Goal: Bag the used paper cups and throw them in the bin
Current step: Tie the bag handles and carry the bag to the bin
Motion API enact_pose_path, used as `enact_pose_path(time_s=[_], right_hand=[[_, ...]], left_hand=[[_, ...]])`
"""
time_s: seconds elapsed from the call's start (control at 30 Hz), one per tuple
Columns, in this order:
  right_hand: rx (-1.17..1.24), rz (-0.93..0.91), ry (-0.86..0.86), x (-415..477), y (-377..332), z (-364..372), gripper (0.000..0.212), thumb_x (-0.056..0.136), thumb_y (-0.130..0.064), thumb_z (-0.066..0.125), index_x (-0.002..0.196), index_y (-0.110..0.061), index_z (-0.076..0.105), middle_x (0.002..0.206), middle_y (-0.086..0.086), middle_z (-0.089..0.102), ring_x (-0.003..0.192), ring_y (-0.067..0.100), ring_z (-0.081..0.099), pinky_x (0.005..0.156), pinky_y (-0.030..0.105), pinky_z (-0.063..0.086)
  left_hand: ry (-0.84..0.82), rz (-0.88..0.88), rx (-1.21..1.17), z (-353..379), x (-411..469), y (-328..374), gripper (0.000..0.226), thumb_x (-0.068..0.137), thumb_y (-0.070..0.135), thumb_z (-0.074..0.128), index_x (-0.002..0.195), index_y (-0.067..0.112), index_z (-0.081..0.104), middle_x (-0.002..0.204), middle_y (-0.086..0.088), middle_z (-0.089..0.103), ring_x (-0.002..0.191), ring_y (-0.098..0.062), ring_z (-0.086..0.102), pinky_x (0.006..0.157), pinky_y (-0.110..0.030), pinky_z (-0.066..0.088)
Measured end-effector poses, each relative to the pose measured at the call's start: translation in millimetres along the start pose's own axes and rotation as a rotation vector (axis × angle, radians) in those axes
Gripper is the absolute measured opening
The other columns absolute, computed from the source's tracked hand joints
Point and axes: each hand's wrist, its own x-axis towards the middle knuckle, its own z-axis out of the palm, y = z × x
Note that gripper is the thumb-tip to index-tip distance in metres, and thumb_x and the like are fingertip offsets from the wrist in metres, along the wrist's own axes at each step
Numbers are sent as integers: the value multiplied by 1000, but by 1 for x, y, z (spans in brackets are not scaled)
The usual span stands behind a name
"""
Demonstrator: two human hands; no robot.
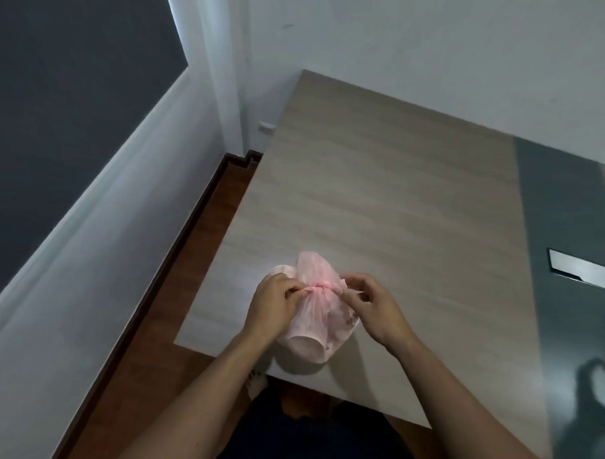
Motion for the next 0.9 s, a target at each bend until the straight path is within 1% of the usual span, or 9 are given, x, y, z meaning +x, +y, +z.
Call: enact_pose_path(time_s=[0.07,0.17,0.23,0.33,0.4,0.57,0.63,0.73,0.9], right_hand=[[-100,-33,-93,1,4,-6,42,91,-47,85,130,-40,73,130,-25,72,99,9,70,84,26,62],[-171,-102,-180,2,7,-14,28,94,-34,85,118,-45,77,124,-35,71,91,-2,67,82,22,56],[-179,-139,-186,4,9,-21,18,97,-27,83,109,-41,80,116,-33,74,95,-3,70,79,21,54],[-189,-160,-217,9,14,-30,6,98,-31,81,97,-36,81,107,-21,77,88,7,72,71,25,56],[-214,-175,-256,8,20,-36,4,98,-35,80,94,-36,80,107,-16,77,85,12,72,69,29,59],[-221,-216,-365,0,28,-29,4,99,-36,77,95,-35,77,110,-16,75,85,10,70,70,36,61],[-229,-272,-445,-5,30,-21,7,100,-29,75,100,-36,77,112,-16,75,94,10,70,79,37,60],[-228,-350,-569,-17,25,-4,19,101,-24,73,111,-39,77,121,-21,74,110,5,69,90,30,56],[-270,-438,-801,-50,4,37,28,100,-36,77,127,-45,75,133,-24,68,114,-7,63,89,10,51]], left_hand=[[17,-35,-35,1,-5,3,14,99,36,77,106,29,87,101,8,81,89,-8,66,74,-16,51],[65,-142,-120,12,-18,8,23,97,29,81,120,27,84,115,8,81,100,-6,70,82,-10,50],[96,-233,-208,19,-29,13,29,96,27,82,126,25,81,117,8,80,101,-5,71,85,-11,54],[140,-259,-185,31,-48,25,19,96,32,82,112,24,85,108,11,81,95,-1,71,88,-19,59],[190,-269,-170,39,-63,32,14,94,33,83,104,24,87,101,13,80,90,-1,70,82,-16,55],[320,-337,-195,48,-103,35,9,92,28,86,97,20,85,95,14,74,90,-3,70,80,-13,49],[376,-415,-286,47,-121,35,6,92,23,86,98,21,86,97,15,78,93,-1,72,83,-16,54],[456,-507,-377,44,-151,30,9,92,19,87,100,22,87,100,16,82,92,3,74,85,-12,54],[621,-585,-438,28,-218,18,11,93,17,85,98,26,87,96,23,80,90,10,72,78,-5,50]])
